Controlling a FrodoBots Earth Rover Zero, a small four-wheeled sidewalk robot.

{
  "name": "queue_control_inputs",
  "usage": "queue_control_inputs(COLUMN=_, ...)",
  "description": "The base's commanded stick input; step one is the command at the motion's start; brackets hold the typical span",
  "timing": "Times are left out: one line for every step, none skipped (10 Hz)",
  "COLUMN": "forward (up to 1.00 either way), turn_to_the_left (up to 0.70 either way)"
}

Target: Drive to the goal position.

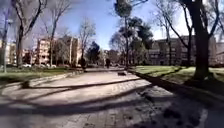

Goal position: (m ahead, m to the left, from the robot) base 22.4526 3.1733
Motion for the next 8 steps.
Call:
queue_control_inputs(forward=1.00, turn_to_the_left=0.00)
queue_control_inputs(forward=1.00, turn_to_the_left=0.00)
queue_control_inputs(forward=1.00, turn_to_the_left=0.00)
queue_control_inputs(forward=1.00, turn_to_the_left=0.00)
queue_control_inputs(forward=1.00, turn_to_the_left=0.00)
queue_control_inputs(forward=1.00, turn_to_the_left=0.00)
queue_control_inputs(forward=1.00, turn_to_the_left=0.00)
queue_control_inputs(forward=1.00, turn_to_the_left=0.00)
